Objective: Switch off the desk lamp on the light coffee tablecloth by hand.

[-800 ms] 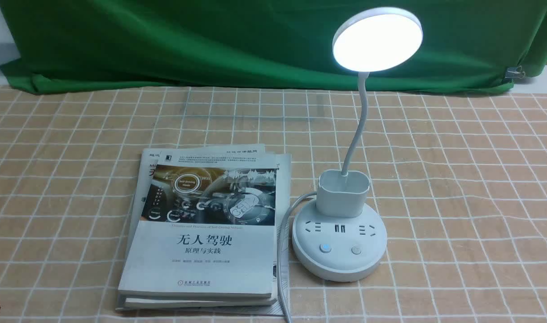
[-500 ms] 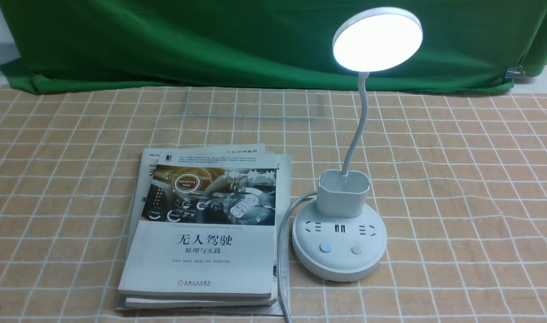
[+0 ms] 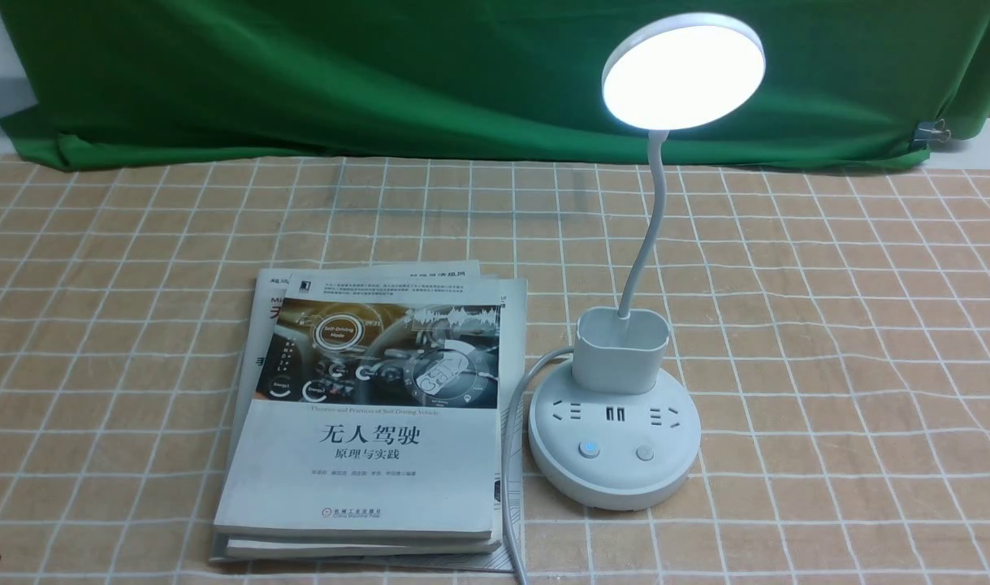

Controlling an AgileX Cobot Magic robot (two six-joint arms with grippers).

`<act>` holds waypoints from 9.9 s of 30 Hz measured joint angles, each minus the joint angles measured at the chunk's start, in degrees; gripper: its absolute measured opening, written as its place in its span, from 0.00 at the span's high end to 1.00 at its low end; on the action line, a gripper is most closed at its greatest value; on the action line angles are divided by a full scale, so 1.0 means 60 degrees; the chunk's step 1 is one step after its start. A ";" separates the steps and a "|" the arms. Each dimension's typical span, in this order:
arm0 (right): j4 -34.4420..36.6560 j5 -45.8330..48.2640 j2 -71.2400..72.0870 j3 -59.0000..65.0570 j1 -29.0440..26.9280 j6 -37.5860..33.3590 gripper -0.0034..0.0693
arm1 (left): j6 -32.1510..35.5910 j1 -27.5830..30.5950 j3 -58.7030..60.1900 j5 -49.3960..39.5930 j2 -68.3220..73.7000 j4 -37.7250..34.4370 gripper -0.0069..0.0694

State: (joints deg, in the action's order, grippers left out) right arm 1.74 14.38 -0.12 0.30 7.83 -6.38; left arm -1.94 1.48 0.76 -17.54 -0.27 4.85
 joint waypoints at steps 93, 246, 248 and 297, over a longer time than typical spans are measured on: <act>0.0602 0.5717 -1.5766 -1.0608 0.3636 0.0308 0.90 | 0.0001 0.0000 0.0000 0.0000 0.0000 0.0000 0.90; 0.0739 0.0925 -0.6465 -0.4554 0.2232 -0.0619 0.92 | -0.0006 0.0000 0.0000 -0.0008 0.0000 -0.0009 0.90; 0.0716 -0.0099 -0.5225 -0.3273 0.1517 -0.0638 0.92 | -0.0006 0.0000 0.0000 -0.0008 0.0000 -0.0009 0.90; 0.0578 0.0012 0.0000 0.0011 -0.0277 -0.0656 0.86 | -0.0008 0.0000 0.0000 -0.0012 0.0000 -0.0009 0.90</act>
State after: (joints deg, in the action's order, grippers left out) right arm 5.20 14.45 -0.12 0.37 6.17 -10.32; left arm -1.99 1.48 0.76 -17.61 -0.27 4.80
